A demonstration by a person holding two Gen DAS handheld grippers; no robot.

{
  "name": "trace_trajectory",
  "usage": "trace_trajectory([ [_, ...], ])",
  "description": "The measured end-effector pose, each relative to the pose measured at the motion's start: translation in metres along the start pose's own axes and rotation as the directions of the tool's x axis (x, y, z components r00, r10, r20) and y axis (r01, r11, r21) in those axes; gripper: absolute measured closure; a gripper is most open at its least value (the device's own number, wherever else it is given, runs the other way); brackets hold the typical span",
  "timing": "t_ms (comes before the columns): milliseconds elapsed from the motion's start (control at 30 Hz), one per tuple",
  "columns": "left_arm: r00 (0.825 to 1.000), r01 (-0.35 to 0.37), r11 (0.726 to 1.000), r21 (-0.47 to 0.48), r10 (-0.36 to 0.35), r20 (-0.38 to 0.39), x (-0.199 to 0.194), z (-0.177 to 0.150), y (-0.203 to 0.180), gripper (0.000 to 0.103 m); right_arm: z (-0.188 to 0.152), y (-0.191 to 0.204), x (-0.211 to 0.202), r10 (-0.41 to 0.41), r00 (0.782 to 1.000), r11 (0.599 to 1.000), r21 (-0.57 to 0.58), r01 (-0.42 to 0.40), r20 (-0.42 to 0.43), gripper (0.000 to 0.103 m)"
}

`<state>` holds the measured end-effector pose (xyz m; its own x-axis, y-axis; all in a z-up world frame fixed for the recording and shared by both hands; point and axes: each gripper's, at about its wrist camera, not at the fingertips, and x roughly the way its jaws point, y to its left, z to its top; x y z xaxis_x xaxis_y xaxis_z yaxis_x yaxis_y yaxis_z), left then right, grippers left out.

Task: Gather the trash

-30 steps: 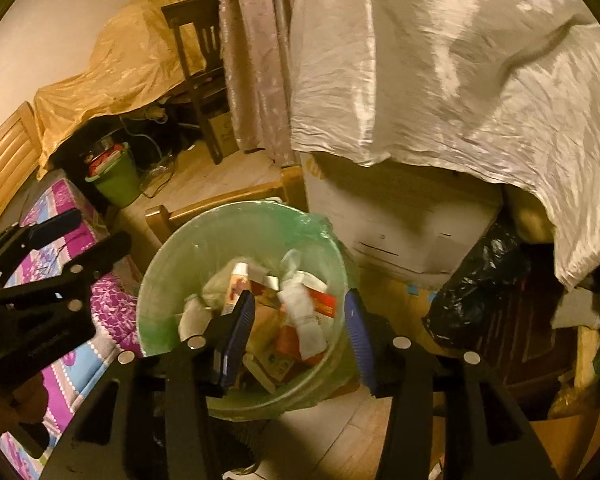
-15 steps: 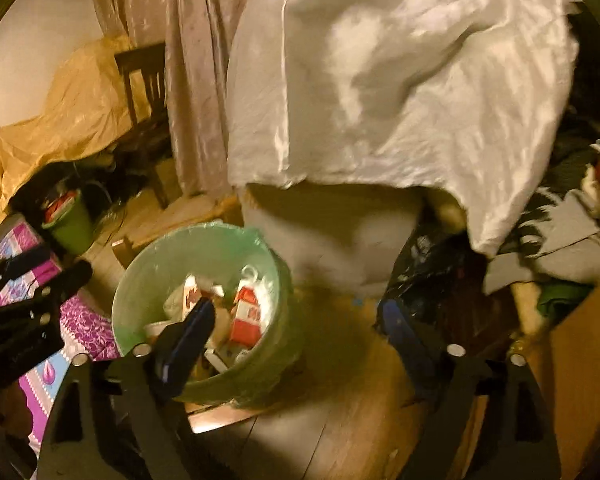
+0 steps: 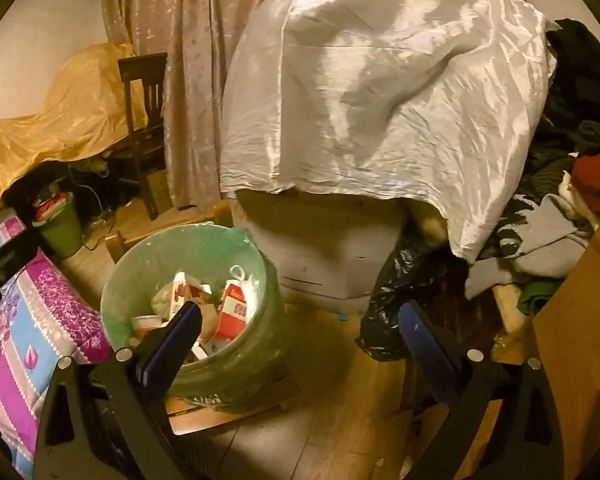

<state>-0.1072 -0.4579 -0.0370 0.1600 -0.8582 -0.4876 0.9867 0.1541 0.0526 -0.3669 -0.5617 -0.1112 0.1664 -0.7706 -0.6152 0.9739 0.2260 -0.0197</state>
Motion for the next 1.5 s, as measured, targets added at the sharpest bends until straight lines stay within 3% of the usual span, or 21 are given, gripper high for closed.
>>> trace_trajectory([
  [567, 1.000, 0.012, 0.999, 0.032, -0.012, -0.013, 0.001, -0.008, -0.012, 0.006, -0.008, 0.005, -0.023, -0.053, 0.976, 0.998, -0.019, 0.059, 0.212, 0.005],
  [1067, 0.999, 0.012, 1.000, 0.029, -0.011, -0.037, 0.005, -0.009, -0.007, 0.006, -0.012, 0.004, -0.024, -0.049, 0.975, 0.998, -0.014, 0.053, 0.218, 0.005],
  [1300, 0.999, -0.038, 0.999, 0.032, 0.038, 0.017, -0.001, -0.010, -0.007, 0.006, -0.011, 0.002, -0.027, -0.046, 0.973, 0.999, -0.007, 0.049, 0.225, 0.005],
  [1500, 0.997, -0.041, 0.998, 0.048, 0.038, 0.064, -0.010, -0.011, -0.012, 0.006, -0.012, 0.002, -0.028, -0.047, 0.973, 0.999, -0.002, 0.049, 0.227, 0.005],
])
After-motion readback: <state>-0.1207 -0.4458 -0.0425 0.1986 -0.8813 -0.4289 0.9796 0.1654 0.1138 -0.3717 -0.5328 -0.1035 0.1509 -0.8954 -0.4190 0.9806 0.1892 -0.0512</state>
